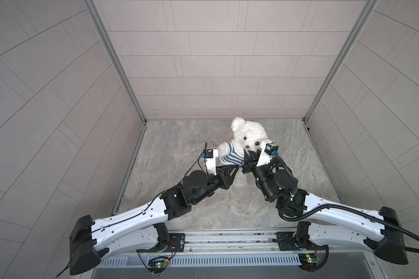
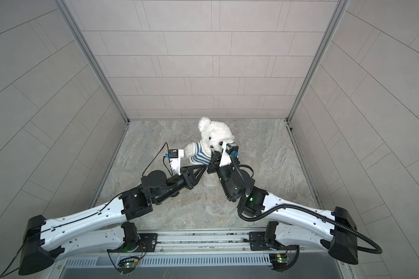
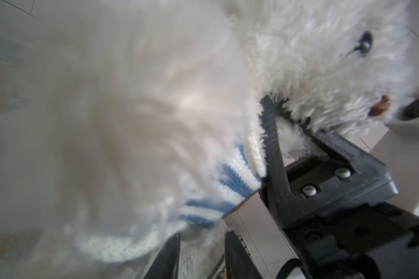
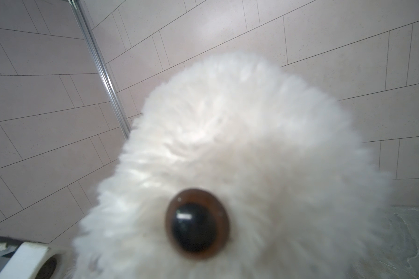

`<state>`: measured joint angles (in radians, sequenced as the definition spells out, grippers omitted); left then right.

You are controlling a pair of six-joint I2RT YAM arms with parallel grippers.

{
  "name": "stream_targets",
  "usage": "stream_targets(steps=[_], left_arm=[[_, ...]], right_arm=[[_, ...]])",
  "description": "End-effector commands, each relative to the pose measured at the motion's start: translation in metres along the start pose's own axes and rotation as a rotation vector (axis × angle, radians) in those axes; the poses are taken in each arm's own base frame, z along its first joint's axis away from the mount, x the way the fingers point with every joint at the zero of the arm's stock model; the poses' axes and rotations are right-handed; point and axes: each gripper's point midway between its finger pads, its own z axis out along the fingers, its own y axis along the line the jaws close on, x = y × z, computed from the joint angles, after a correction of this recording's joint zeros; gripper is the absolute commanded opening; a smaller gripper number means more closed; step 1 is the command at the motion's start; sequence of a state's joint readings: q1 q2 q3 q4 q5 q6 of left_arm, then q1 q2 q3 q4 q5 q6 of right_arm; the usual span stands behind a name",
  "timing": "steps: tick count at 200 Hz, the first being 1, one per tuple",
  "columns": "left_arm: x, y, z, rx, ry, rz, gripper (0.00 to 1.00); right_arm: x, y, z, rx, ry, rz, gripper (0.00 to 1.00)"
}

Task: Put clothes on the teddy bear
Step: 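Tug the sweater down the bear's side with the left gripper while right holds the head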

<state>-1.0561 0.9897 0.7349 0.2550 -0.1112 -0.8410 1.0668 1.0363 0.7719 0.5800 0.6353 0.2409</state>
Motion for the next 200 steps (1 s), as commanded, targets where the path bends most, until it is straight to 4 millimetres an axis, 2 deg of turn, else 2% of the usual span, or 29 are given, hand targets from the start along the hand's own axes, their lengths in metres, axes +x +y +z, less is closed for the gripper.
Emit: stream_targets(steps=[1, 16, 83, 112, 166, 200], left_arm=[[-0.019, -0.002, 0.003, 0.008, -0.062, -0.051, 0.29], [-0.017, 0.006, 0.005, -0.005, -0.059, -0.071, 0.2], [-0.013, 0.012, 0.002, 0.003, -0.047, -0.07, 0.0], [-0.007, 0.021, -0.006, -0.008, -0.034, -0.058, 0.0], [0.002, 0.025, -0.023, 0.012, -0.003, -0.003, 0.0], [0.009, 0.037, -0.025, -0.037, 0.035, 0.037, 0.0]], right_arm=[[-0.029, 0.004, -0.002, -0.011, -0.079, 0.094, 0.0], [-0.03, 0.004, -0.003, -0.015, -0.082, 0.101, 0.0], [-0.038, 0.003, -0.006, -0.021, -0.093, 0.121, 0.0], [-0.041, 0.002, -0.007, -0.018, -0.095, 0.117, 0.0], [-0.041, 0.0, -0.007, 0.001, -0.09, 0.102, 0.0], [-0.041, 0.003, -0.004, 0.003, -0.091, 0.099, 0.0]])
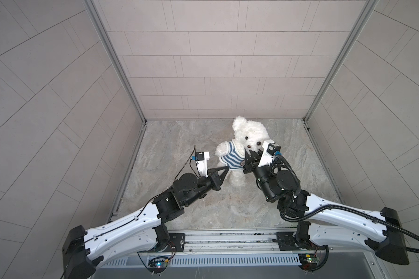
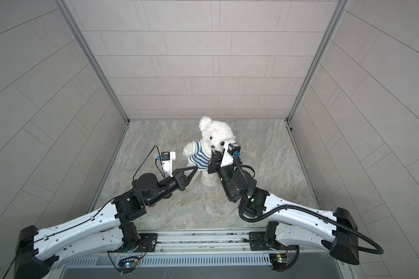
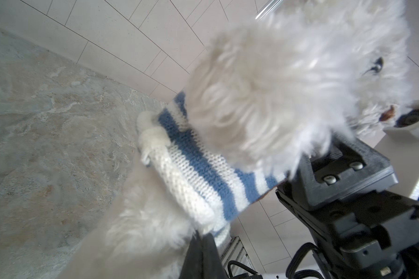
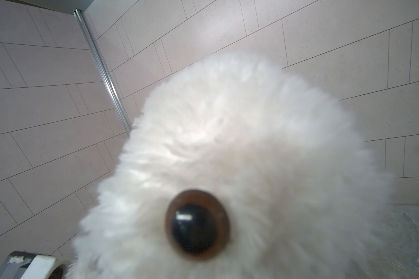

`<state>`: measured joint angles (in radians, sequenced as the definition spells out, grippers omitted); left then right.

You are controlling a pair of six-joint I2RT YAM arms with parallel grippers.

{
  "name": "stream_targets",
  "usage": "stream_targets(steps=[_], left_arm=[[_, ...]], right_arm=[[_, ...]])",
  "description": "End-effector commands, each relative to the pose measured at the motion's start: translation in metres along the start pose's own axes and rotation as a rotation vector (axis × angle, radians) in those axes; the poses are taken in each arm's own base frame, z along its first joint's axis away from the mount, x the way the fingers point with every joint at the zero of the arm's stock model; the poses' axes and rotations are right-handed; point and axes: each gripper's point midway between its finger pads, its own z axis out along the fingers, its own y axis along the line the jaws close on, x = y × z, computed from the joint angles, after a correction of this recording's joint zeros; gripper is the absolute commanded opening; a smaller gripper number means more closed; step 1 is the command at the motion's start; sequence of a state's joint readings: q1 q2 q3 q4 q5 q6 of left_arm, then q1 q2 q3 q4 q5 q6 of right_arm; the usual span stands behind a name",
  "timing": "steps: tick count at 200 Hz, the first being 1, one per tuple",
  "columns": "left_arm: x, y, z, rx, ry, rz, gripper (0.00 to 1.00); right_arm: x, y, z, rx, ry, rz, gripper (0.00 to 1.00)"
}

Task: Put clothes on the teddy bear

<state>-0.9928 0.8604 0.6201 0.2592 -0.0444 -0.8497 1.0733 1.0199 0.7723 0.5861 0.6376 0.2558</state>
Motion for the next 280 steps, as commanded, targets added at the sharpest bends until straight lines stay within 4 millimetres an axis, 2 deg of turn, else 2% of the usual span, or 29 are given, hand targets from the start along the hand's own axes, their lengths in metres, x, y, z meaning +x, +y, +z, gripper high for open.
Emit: stream_targets(steps=[1, 48, 88, 113, 143, 166, 180, 193, 235, 280], left_arm=[[0.01, 0.016, -0.002, -0.055, 0.045, 0.054, 0.0], [0.02, 0.035, -0.007, -0.127, 0.085, 0.106, 0.0], [0.005, 0.01, -0.016, -0.024, 0.039, 0.151, 0.0], [-0.001, 0.006, -0.02, -0.02, 0.025, 0.176, 0.0], [0.001, 0.01, -0.02, -0.05, 0.047, 0.185, 0.16], [-0.004, 0.002, -0.028, -0.015, 0.028, 0.18, 0.3], [-0.01, -0.001, -0.034, -0.001, -0.002, 0.166, 0.4], [-0.014, -0.007, -0.039, 0.025, -0.012, 0.168, 0.46], [-0.024, -0.031, -0.047, 0.115, -0.034, 0.192, 0.51], [-0.037, -0.042, -0.025, 0.121, -0.075, 0.134, 0.48]], right_arm=[[-0.034, 0.003, 0.0, 0.008, -0.076, 0.066, 0.0], [-0.033, 0.01, 0.002, -0.009, -0.07, 0.073, 0.0], [-0.026, 0.015, 0.004, -0.007, -0.043, 0.061, 0.0], [-0.024, 0.017, 0.004, -0.009, -0.032, 0.039, 0.0], [-0.018, 0.015, 0.005, 0.009, -0.017, 0.022, 0.0], [-0.018, 0.019, 0.01, 0.019, -0.002, 0.02, 0.0], [-0.018, 0.015, 0.014, 0.066, 0.005, 0.04, 0.0], [-0.021, 0.011, 0.016, 0.101, -0.008, 0.063, 0.0], [-0.02, 0.01, 0.023, 0.159, -0.037, 0.151, 0.0], [-0.013, 0.011, 0.028, 0.17, -0.057, 0.229, 0.0]])
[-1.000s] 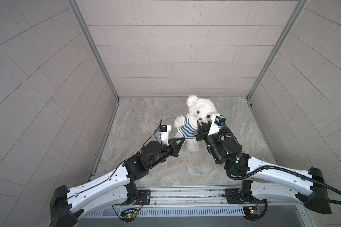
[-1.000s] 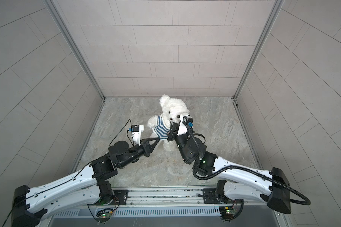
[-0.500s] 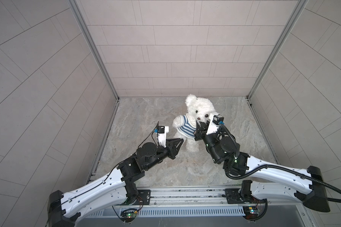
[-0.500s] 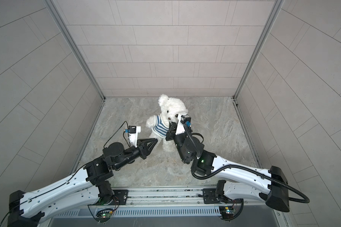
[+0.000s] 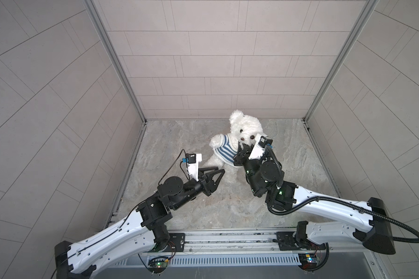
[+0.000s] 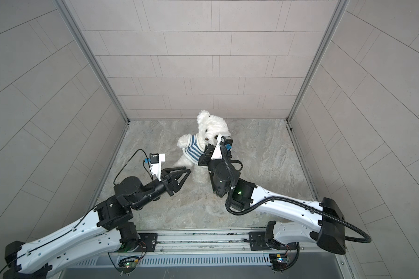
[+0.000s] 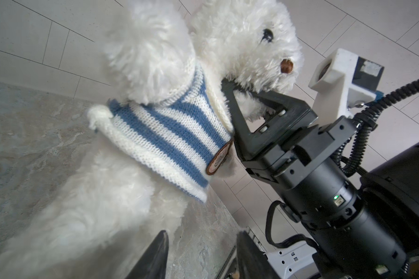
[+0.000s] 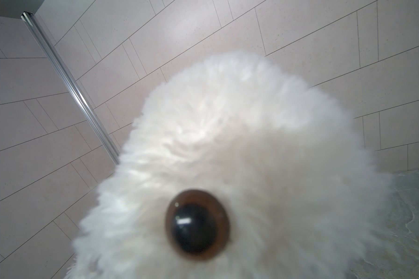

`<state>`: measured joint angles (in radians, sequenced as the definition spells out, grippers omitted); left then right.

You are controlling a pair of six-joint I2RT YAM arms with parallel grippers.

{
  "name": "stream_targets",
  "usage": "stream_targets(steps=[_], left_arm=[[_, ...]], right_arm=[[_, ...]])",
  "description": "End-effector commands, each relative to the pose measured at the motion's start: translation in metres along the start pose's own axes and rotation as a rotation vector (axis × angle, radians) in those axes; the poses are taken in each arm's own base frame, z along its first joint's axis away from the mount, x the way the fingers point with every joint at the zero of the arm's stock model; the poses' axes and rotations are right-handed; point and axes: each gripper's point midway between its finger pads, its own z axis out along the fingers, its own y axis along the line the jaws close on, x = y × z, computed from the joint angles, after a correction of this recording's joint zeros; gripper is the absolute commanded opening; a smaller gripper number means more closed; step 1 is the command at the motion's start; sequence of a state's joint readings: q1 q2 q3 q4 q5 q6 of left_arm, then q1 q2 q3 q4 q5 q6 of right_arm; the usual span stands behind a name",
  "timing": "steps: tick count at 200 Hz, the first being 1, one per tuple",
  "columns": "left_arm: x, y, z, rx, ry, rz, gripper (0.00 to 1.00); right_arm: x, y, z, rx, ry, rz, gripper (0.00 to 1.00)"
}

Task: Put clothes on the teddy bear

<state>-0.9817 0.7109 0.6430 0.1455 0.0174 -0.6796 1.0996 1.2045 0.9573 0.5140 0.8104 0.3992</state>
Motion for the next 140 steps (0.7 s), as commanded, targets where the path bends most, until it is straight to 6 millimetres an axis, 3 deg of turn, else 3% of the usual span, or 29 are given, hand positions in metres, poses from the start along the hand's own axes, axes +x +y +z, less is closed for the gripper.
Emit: stream_targets(steps=[1, 50, 104, 140], left_arm=[[-0.024, -0.015, 0.01, 0.036, -0.072, -0.029, 0.48], [-0.023, 0.0, 0.032, -0.044, -0.09, -0.078, 0.48], [-0.015, 0.008, 0.05, -0.064, -0.088, -0.114, 0.43], [-0.005, 0.008, 0.066, -0.053, -0.047, -0.14, 0.3]], right_arm=[[-0.018, 0.002, 0.0, 0.011, -0.061, 0.143, 0.0], [-0.015, 0.006, 0.001, -0.004, -0.07, 0.191, 0.0], [-0.013, -0.004, -0.003, 0.006, -0.088, 0.227, 0.0], [-0.011, -0.007, -0.004, 0.011, -0.084, 0.222, 0.0]])
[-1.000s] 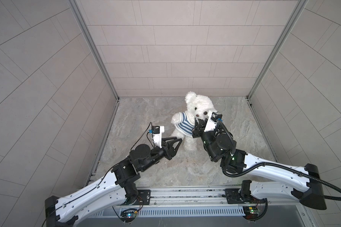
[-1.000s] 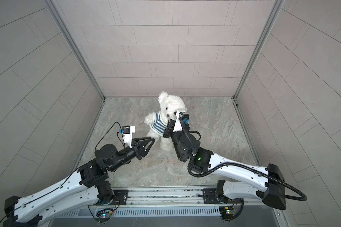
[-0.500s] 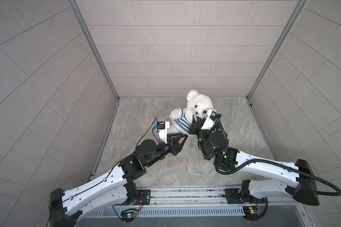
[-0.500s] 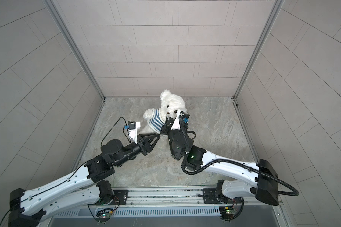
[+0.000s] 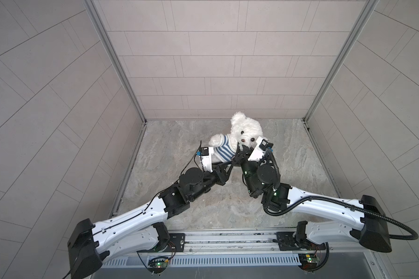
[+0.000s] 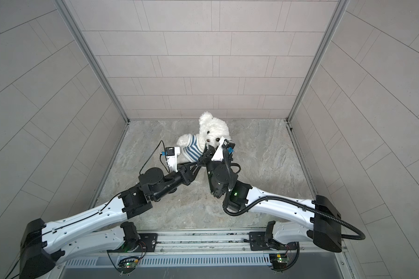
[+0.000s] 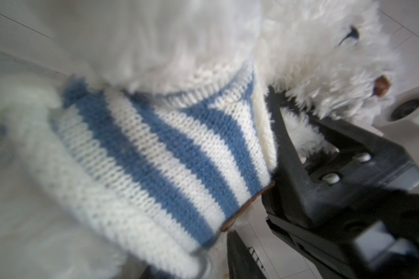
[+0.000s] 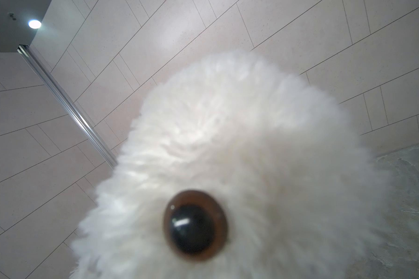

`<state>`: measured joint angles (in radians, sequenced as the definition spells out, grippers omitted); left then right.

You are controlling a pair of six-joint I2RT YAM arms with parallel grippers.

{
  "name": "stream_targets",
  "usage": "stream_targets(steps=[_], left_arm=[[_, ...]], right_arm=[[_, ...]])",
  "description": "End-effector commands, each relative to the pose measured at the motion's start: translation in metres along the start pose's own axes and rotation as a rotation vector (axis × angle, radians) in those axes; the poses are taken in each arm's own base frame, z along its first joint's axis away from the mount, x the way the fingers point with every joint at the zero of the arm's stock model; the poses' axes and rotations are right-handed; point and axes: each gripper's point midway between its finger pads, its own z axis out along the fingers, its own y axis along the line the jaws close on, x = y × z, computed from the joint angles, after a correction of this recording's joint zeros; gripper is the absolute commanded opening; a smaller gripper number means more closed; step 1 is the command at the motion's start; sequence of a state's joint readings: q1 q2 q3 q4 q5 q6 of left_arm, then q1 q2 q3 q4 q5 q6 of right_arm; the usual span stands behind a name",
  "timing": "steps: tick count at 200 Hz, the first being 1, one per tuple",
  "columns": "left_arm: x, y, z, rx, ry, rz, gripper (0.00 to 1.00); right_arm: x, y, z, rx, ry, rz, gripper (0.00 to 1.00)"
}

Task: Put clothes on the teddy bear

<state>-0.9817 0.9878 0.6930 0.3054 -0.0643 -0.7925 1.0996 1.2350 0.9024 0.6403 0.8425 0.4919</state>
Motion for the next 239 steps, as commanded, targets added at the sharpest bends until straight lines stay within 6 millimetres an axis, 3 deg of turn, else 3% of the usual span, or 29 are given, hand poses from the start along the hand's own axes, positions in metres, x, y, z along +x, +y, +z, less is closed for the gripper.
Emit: stream_targets(steps=[1, 37, 80, 114, 160, 239], left_arm=[[-0.015, -0.018, 0.007, 0.054, -0.035, -0.038, 0.3], [-0.009, -0.011, 0.011, 0.041, -0.03, -0.055, 0.21], [-0.005, 0.004, -0.003, -0.01, -0.029, -0.013, 0.0], [0.0, 0.013, -0.01, -0.025, -0.016, 0.0, 0.0], [0.003, 0.016, -0.011, -0.035, 0.003, 0.03, 0.0], [-0.012, -0.021, -0.027, 0.105, 0.002, 0.111, 0.04]], right_arm=[[-0.022, 0.003, -0.005, -0.012, -0.049, 0.097, 0.0], [-0.024, 0.004, -0.005, -0.011, -0.053, 0.093, 0.0], [-0.035, 0.001, -0.009, -0.009, -0.062, 0.047, 0.0], [-0.04, -0.01, -0.016, -0.001, -0.066, 0.026, 0.0], [-0.049, 0.007, -0.021, -0.101, -0.051, -0.04, 0.0], [-0.04, 0.043, -0.021, -0.258, 0.041, -0.193, 0.0]])
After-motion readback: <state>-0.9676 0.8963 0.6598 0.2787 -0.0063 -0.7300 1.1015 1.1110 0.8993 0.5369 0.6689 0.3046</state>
